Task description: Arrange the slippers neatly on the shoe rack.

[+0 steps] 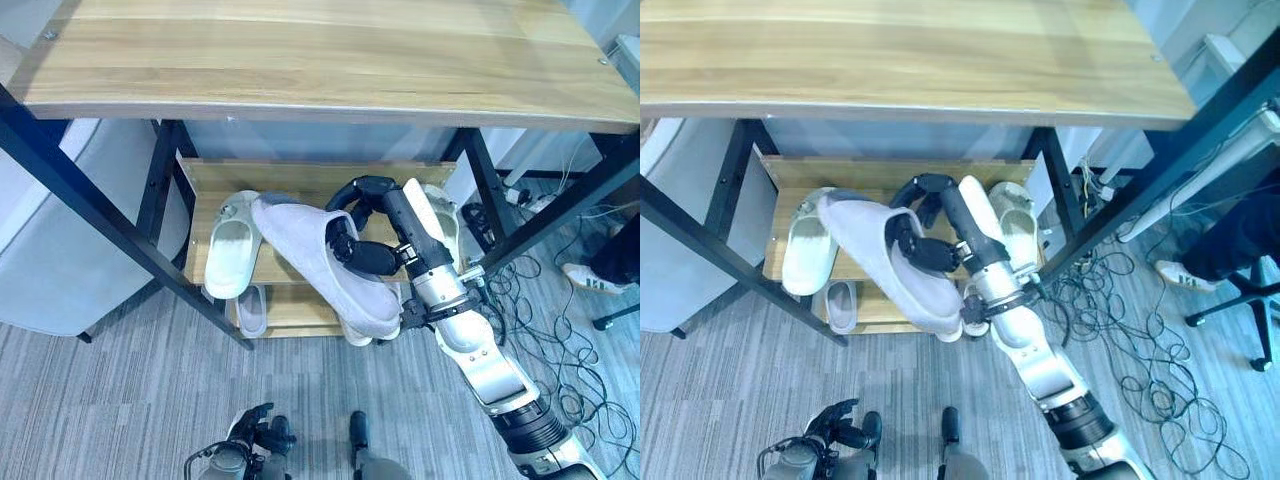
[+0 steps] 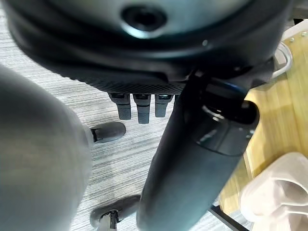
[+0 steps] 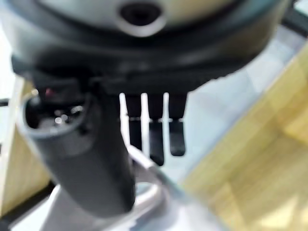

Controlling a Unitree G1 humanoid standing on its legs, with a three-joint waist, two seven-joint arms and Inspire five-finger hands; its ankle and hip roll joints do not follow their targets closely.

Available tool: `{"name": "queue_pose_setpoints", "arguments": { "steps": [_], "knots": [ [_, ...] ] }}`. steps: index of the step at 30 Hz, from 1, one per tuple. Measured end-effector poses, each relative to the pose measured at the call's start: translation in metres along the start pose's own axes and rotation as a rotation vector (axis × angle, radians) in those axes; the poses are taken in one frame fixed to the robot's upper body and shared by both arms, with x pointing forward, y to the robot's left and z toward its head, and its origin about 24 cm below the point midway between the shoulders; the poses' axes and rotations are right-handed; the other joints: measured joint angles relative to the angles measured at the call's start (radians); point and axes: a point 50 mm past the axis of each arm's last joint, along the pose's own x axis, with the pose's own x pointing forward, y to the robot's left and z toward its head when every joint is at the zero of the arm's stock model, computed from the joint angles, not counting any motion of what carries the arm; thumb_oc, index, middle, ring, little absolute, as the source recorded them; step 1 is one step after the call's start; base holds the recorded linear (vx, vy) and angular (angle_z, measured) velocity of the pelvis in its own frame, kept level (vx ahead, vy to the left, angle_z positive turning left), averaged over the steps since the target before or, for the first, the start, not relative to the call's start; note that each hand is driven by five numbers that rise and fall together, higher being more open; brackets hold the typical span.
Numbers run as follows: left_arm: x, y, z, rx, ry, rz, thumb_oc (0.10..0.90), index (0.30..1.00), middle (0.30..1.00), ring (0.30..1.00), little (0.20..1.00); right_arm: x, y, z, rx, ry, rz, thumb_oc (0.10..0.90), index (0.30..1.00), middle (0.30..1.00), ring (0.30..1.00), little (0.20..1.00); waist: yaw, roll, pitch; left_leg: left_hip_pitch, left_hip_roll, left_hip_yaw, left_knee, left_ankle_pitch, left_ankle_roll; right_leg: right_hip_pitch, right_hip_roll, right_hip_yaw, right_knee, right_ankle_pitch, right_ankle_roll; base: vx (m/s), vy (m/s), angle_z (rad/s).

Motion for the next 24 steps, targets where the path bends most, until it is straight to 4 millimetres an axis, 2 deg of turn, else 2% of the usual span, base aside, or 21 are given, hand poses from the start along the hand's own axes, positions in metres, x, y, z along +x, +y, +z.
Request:
{"name": "queue_pose_setpoints", "arguments": {
  "steps": [1,3,5,7,8,10,11,12,13,14,15,16,17,18,19,23,24],
  "knots": [
    [0.001,0.0,0.004,0.0,-0.013,-0.001,0.8,0.9,0.9,0.9,0.9,0.001,0.001,0.001,0.004,-0.003,0.01,0.4,0.3,0.3,0.3,0.3,0.001,0.005,0.016,-0.009,0.002,-0.001,0.014,-0.001,0.0,-0.005,0.002,-0.002,0.008,0.001,-0.002,-0.09,-0.042,0.07],
    [0.003,0.001,0.02,0.002,-0.072,0.001,0.8,0.9,0.9,0.9,0.9,0.006,0.002,0.008,0.026,-0.04,0.02,0.4,0.3,0.3,0.3,0.3,-0.004,0.016,0.07,-0.085,0.011,-0.015,0.134,-0.044,-0.008,-0.063,0.006,-0.011,0.103,-0.034,-0.014,-0.08,-0.033,0.12],
    [0.005,0.004,0.041,0.007,-0.141,0.004,0.8,0.9,0.9,0.9,0.9,0.012,-0.001,0.016,0.048,-0.078,0.017,0.4,0.3,0.3,0.3,0.3,0.0,0.024,0.126,-0.188,0.023,-0.03,0.276,-0.093,-0.007,-0.161,0.009,-0.015,0.243,-0.091,-0.035,-0.09,-0.04,0.12],
    [0.005,0.01,0.062,0.011,-0.228,0.017,0.8,0.9,0.9,0.9,0.9,0.019,-0.001,0.031,0.082,-0.144,0.027,0.4,0.3,0.3,0.3,0.3,-0.002,0.028,0.185,-0.276,0.025,-0.038,0.4,-0.129,-0.005,-0.257,0.008,-0.012,0.38,-0.134,-0.037,-0.13,-0.032,0.05],
    [0.004,0.017,0.074,-0.001,-0.274,0.031,0.8,0.9,0.9,0.9,0.9,0.022,0.0,0.041,0.09,-0.191,0.039,0.4,0.3,0.3,0.3,0.3,-0.004,0.033,0.213,-0.339,0.028,-0.039,0.491,-0.154,-0.001,-0.316,0.008,-0.013,0.472,-0.158,-0.032,-0.13,-0.023,-0.01],
    [-0.003,0.032,0.112,-0.015,-0.417,0.056,0.8,0.9,0.9,0.9,0.9,0.029,-0.005,0.068,0.105,-0.314,0.048,0.4,0.3,0.3,0.3,0.3,0.0,0.038,0.291,-0.511,0.037,-0.066,0.773,-0.263,0.004,-0.483,0.009,-0.014,0.751,-0.271,-0.049,-0.09,-0.031,0.08],
    [-0.004,0.036,0.122,-0.015,-0.446,0.063,0.8,0.9,0.9,0.9,0.9,0.029,-0.005,0.07,0.111,-0.325,0.048,0.4,0.3,0.3,0.3,0.3,0.005,0.037,0.303,-0.549,0.04,-0.072,0.83,-0.283,0.007,-0.52,0.01,-0.016,0.813,-0.29,-0.047,-0.09,-0.035,0.11],
    [-0.016,0.052,0.148,-0.026,-0.566,0.096,0.8,0.9,0.9,0.9,0.9,0.03,-0.006,0.083,0.142,-0.388,0.047,0.4,0.3,0.3,0.3,0.3,0.002,0.036,0.306,-0.734,0.041,-0.087,1.07,-0.365,0.0,-0.707,0.009,-0.013,1.065,-0.375,-0.053,-0.06,-0.005,0.04],
    [-0.02,0.063,0.174,-0.047,-0.631,0.138,0.8,0.9,0.9,0.9,0.9,0.032,-0.007,0.087,0.136,-0.405,0.053,0.4,0.3,0.3,0.3,0.3,0.003,0.04,0.333,-0.817,0.044,-0.097,1.137,-0.369,-0.001,-0.787,0.009,-0.015,1.127,-0.381,-0.065,-0.1,-0.002,-0.05],
    [-0.02,0.064,0.172,-0.054,-0.628,0.139,0.8,0.9,0.9,0.9,0.9,0.033,-0.001,0.086,0.152,-0.398,0.08,0.4,0.3,0.3,0.3,0.3,0.002,0.05,0.322,-0.85,0.045,-0.105,1.174,-0.381,0.001,-0.82,0.015,-0.017,1.191,-0.397,-0.055,-0.19,0.01,-0.11],
    [-0.032,0.068,0.193,-0.047,-0.717,0.143,0.8,0.9,0.9,0.9,0.9,0.039,-0.006,0.102,0.136,-0.491,0.096,0.4,0.3,0.3,0.3,0.3,0.005,0.069,0.323,-0.972,0.047,-0.11,1.332,-0.41,0.002,-0.935,0.008,-0.007,1.358,-0.468,-0.065,-0.22,0.012,-0.08],
    [-0.04,0.07,0.202,-0.046,-0.771,0.15,0.8,0.9,0.9,0.9,0.9,0.042,-0.011,0.109,0.087,-0.549,0.116,0.4,0.3,0.3,0.3,0.3,-0.002,0.088,0.314,-1.053,0.043,-0.127,1.386,-0.423,0.013,-1.005,0.006,-0.019,1.4,-0.475,-0.067,-0.17,0.02,-0.1],
    [-0.05,0.071,0.215,-0.052,-0.84,0.144,0.8,0.9,0.9,0.9,0.9,0.047,-0.02,0.111,-0.004,-0.564,0.139,0.4,0.3,0.3,0.3,0.3,0.017,0.093,0.319,-1.124,0.041,-0.131,1.436,-0.418,0.018,-1.08,0.006,-0.019,1.45,-0.469,-0.077,-0.06,0.016,-0.09],
    [-0.054,0.073,0.221,-0.05,-0.869,0.143,0.8,0.9,0.9,0.9,0.9,0.054,-0.028,0.099,-0.074,-0.508,0.148,0.4,0.3,0.3,0.3,0.3,0.026,0.101,0.328,-1.162,0.04,-0.135,1.473,-0.42,0.012,-1.119,0.005,-0.015,1.49,-0.469,-0.078,-0.06,0.028,-0.09],
    [-0.056,0.075,0.224,-0.073,-0.884,0.151,0.8,0.9,0.9,0.9,0.9,0.065,-0.033,0.078,-0.125,-0.408,0.145,0.4,0.3,0.3,0.3,0.3,0.026,0.106,0.332,-1.195,0.04,-0.136,1.501,-0.422,0.011,-1.152,0.006,-0.01,1.52,-0.47,-0.077,-0.06,0.031,-0.01],
    [-0.071,0.078,0.237,-0.082,-0.973,0.139,0.8,0.9,0.9,0.9,0.9,0.085,-0.055,0.046,-0.299,-0.241,0.147,0.4,0.3,0.3,0.3,0.3,0.034,0.111,0.333,-1.281,0.037,-0.135,1.601,-0.427,0.006,-1.245,0.005,0.008,1.625,-0.482,-0.085,-0.01,0.019,-0.01],
    [-0.074,0.081,0.241,-0.091,-0.997,0.143,0.8,0.9,0.9,0.9,0.9,0.09,-0.064,0.037,-0.319,-0.19,0.105,0.4,0.3,0.3,0.3,0.3,0.036,0.122,0.343,-1.32,0.035,-0.139,1.637,-0.434,-0.007,-1.282,0.008,0.01,1.662,-0.49,-0.074,0.04,0.04,-0.01]
  ]
}}
